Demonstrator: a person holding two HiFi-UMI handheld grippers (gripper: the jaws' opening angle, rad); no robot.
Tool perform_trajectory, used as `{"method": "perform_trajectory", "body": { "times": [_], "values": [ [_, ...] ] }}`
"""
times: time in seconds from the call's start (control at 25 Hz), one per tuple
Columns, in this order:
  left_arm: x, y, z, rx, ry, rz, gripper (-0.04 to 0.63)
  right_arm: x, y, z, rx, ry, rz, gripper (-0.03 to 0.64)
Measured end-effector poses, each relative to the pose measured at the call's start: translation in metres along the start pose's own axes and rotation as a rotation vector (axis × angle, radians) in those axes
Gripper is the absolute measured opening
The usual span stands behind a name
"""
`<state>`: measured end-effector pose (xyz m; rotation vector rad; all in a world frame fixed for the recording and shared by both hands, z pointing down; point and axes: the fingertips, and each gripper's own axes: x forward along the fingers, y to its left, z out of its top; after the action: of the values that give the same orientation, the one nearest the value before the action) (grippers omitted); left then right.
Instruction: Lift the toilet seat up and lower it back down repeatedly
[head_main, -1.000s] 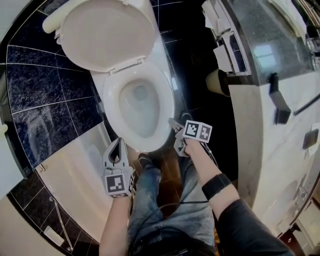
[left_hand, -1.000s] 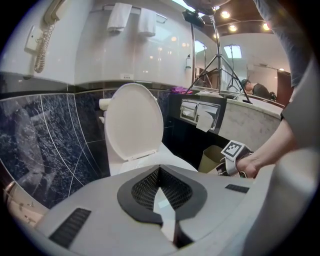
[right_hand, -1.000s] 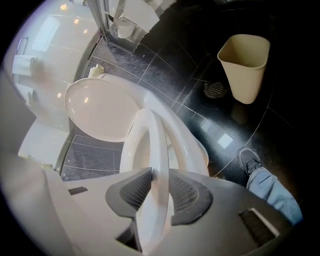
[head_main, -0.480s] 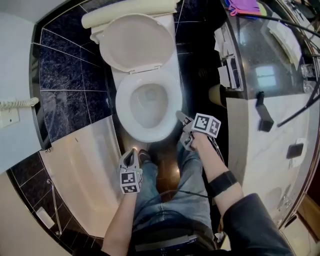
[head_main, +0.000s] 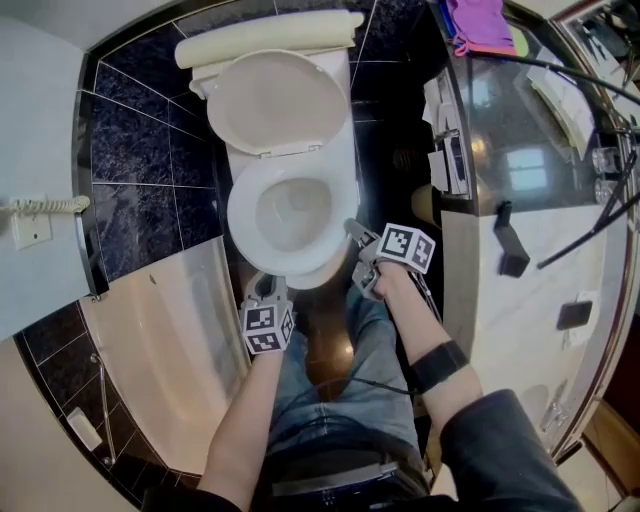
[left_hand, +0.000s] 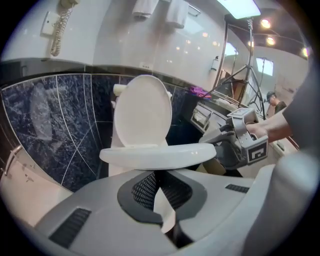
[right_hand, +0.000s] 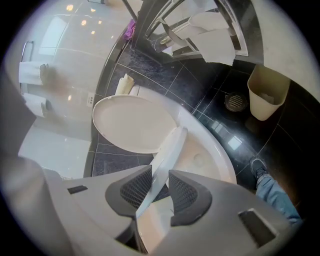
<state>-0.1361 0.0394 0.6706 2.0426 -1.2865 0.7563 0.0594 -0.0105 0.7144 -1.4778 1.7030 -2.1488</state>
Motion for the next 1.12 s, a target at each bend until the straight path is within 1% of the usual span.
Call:
{"method": "perform_trajectory", "body": {
  "times": [0.08, 0.2, 0.32, 0.36, 0.48, 0.6, 0.64, 0.92, 1.12],
  "values": [
    [0.001, 0.000, 0.015, -0.019, -0.015, 0.016, 0.000, -0.001, 0.006, 0.006, 0.006, 0.003, 0.008, 0.132],
    [0.002, 0.001, 0.037, -0.025, -0.036, 0.033, 0.000, -0.003, 0.018, 0.015, 0.016, 0.006, 0.025, 0.137],
    [0.005, 0.003, 0.063, -0.042, -0.067, 0.046, 0.000, -0.009, 0.035, 0.028, 0.007, -0.006, 0.058, 0.136],
    [0.006, 0.004, 0.075, -0.046, -0.081, 0.049, 0.000, -0.012, 0.043, 0.033, -0.011, -0.009, 0.072, 0.088],
    [0.010, 0.007, 0.111, -0.022, -0.119, 0.056, 0.000, -0.021, 0.063, 0.047, -0.091, -0.015, 0.092, 0.076],
    [0.018, 0.014, 0.144, 0.036, -0.160, 0.063, 0.000, -0.033, 0.075, 0.059, -0.195, -0.042, 0.076, 0.021],
    [0.022, 0.017, 0.155, 0.047, -0.173, 0.064, 0.000, -0.036, 0.079, 0.063, -0.231, -0.053, 0.070, 0.014],
    [0.045, 0.029, 0.218, 0.069, -0.249, 0.092, 0.000, -0.061, 0.101, 0.081, -0.500, -0.097, 0.039, 0.012],
    [0.063, 0.037, 0.250, 0.105, -0.286, 0.108, 0.000, -0.069, 0.112, 0.091, -0.625, -0.104, 0.032, 0.012]
  ]
}}
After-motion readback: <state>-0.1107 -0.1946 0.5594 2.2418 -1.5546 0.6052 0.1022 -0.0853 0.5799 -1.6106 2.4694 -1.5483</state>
